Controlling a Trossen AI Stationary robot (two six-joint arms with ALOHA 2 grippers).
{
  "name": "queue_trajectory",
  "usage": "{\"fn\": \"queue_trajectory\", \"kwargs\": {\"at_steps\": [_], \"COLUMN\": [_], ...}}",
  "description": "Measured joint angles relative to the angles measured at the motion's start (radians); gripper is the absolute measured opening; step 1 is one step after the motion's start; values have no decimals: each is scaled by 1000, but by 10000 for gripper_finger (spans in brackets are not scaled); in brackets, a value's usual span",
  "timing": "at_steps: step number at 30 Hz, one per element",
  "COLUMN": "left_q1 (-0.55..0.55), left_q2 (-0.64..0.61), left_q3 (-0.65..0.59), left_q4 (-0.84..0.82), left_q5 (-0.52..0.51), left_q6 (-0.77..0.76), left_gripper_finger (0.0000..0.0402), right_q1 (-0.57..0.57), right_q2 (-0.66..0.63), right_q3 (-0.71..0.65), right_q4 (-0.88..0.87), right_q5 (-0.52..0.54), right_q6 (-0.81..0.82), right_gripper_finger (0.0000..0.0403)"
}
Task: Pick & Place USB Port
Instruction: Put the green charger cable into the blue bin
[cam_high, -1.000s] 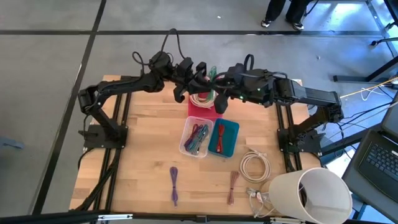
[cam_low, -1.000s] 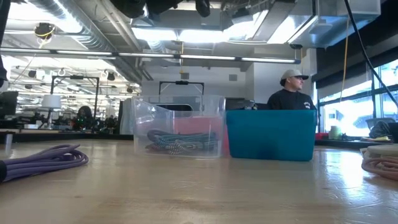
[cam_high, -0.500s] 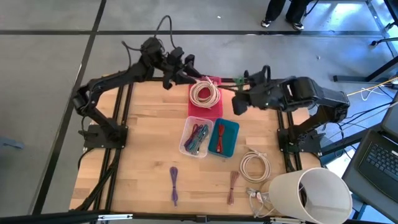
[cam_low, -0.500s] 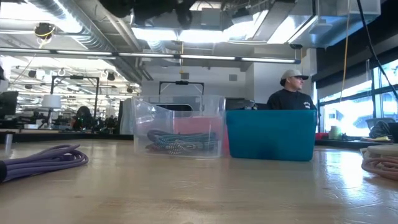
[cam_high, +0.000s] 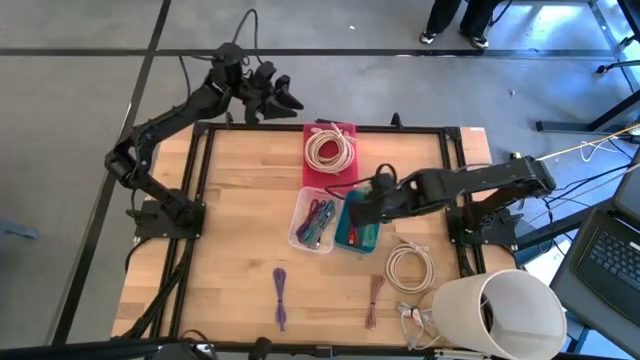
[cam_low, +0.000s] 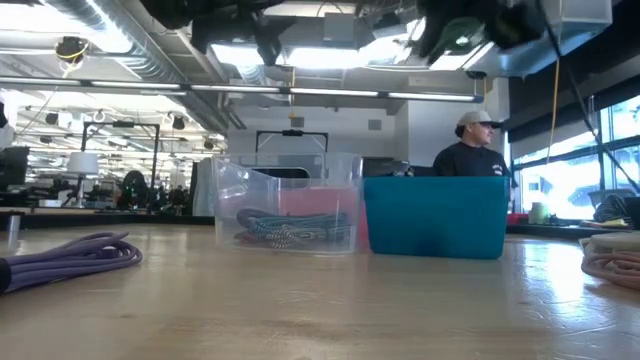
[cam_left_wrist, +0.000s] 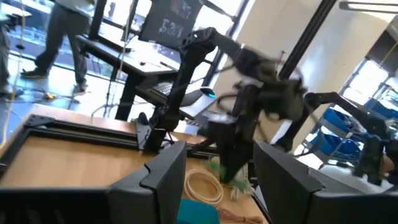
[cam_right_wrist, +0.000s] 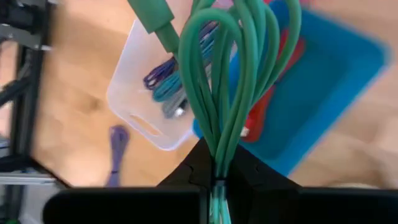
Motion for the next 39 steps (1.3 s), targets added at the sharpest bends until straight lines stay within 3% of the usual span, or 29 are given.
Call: {"fn": "queue_trajectory", "kwargs": {"at_steps": [5, 15, 23, 32, 39], "left_q1": [18, 19, 19, 18, 18], "left_q2": [-43, -133, -174, -181, -181], "left_q3": [0, 0, 0, -1, -1], "left_q4": [0, 7, 11, 11, 11], "left_q5": [2, 8, -5, -19, -22], "left_q6": [2, 2, 2, -7, -8], "left_gripper_finger": [179, 179, 179, 179, 179], "right_q1": [-50, -132, -187, -233, -229], "right_q2": [0, 0, 0, 63, 142], "right_q3": [-155, -314, -427, -456, -375], "right_q4": [207, 266, 421, 502, 440], "right_q5": [-55, -131, -190, -258, -215], "right_q6": [0, 15, 2, -16, -36], "right_gripper_finger": [20, 20, 20, 20, 20]}}
